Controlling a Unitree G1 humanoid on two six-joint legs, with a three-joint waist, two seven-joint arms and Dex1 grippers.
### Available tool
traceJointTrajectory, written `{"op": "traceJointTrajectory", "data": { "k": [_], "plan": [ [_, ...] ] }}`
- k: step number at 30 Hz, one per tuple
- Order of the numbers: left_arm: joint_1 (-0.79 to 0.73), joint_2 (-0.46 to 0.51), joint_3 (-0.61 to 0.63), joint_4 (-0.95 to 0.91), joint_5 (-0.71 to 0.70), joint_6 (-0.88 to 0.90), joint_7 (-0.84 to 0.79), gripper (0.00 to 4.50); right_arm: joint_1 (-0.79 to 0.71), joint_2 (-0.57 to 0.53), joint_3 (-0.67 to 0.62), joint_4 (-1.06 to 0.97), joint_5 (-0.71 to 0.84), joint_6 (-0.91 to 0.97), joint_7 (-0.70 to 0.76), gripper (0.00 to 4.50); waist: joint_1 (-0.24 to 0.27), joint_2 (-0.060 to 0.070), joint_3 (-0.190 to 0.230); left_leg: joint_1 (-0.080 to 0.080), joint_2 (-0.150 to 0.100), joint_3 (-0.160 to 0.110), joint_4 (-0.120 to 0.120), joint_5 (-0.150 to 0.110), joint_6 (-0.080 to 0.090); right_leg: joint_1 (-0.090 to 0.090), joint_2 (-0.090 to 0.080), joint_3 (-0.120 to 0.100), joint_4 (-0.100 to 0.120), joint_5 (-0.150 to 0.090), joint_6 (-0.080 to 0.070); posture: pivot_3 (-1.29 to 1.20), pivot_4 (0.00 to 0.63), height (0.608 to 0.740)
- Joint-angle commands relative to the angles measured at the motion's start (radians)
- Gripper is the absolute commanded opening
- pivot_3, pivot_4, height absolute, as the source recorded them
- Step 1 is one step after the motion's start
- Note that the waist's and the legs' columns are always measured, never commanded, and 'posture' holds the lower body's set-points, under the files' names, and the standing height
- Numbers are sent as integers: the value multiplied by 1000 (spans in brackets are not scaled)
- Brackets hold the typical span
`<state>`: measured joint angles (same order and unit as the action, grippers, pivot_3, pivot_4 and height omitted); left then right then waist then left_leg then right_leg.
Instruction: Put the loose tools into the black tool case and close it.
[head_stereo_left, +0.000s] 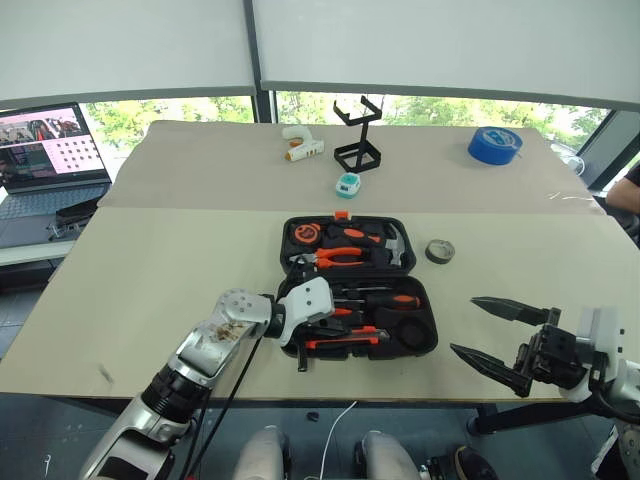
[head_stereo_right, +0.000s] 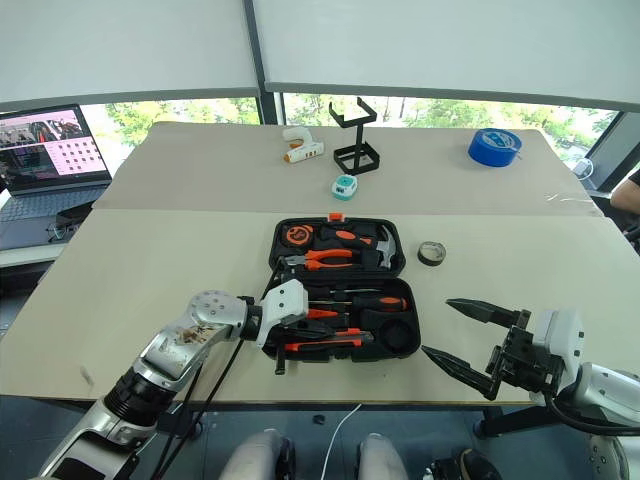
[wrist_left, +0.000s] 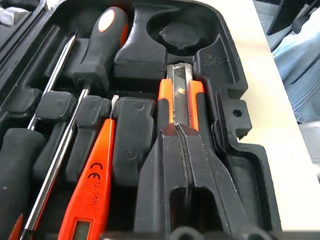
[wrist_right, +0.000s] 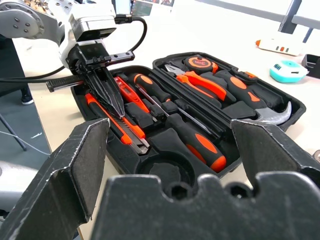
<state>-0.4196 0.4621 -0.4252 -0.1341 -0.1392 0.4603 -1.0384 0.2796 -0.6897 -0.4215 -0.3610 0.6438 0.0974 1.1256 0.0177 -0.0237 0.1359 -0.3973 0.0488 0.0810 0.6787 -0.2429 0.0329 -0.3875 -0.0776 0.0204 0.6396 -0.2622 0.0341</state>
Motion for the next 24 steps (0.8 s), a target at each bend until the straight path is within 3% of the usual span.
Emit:
{"op": "traceJointTrajectory", "data": {
  "k": [1, 3, 11, 15, 20, 24],
  "plan": [
    [65, -20, 61, 58, -30, -138, 18, 34, -32, 6, -33, 8, -5, -27, -36, 4500, -3, 0, 0, 0, 0, 0, 0, 0, 0, 0, 0, 0, 0, 0, 0, 0, 150, 740],
    [76, -32, 165, 19, -126, -172, 3, 34, -53, 36, -68, 71, -25, -64, -86, 4500, -4, 0, 0, -1, 0, 0, -1, 0, 0, -1, 0, 1, 0, 0, 0, 0, 150, 740],
    [120, 43, 510, -67, -397, -237, -68, 3012, -41, 136, -228, 316, -85, -195, -251, 4500, -6, 0, 2, -7, 1, 0, -2, 0, 0, -7, -1, 0, 0, 0, 0, 0, 150, 740],
    [226, 102, 679, 15, -466, -270, -96, 4468, 11, 159, -260, 456, -154, -323, -269, 4500, -12, 2, 2, -5, 1, 2, -4, 0, 0, -7, -1, 1, -2, 0, -1, 0, 150, 740],
    [322, 148, 780, 44, -513, -292, -136, 4468, -31, 128, -219, 467, -181, -349, -277, 4500, -28, 3, 3, -3, 2, 3, -5, 0, 0, -6, -1, 2, 0, -1, -2, 0, 150, 740],
    [313, 146, 756, 9, -503, -283, -111, 4468, -177, -2, -114, 470, -207, -245, -219, 4500, -31, 3, 4, -1, 2, 5, -3, 0, 0, -5, -2, 5, 0, -1, -2, 0, 150, 740]
  ]
}}
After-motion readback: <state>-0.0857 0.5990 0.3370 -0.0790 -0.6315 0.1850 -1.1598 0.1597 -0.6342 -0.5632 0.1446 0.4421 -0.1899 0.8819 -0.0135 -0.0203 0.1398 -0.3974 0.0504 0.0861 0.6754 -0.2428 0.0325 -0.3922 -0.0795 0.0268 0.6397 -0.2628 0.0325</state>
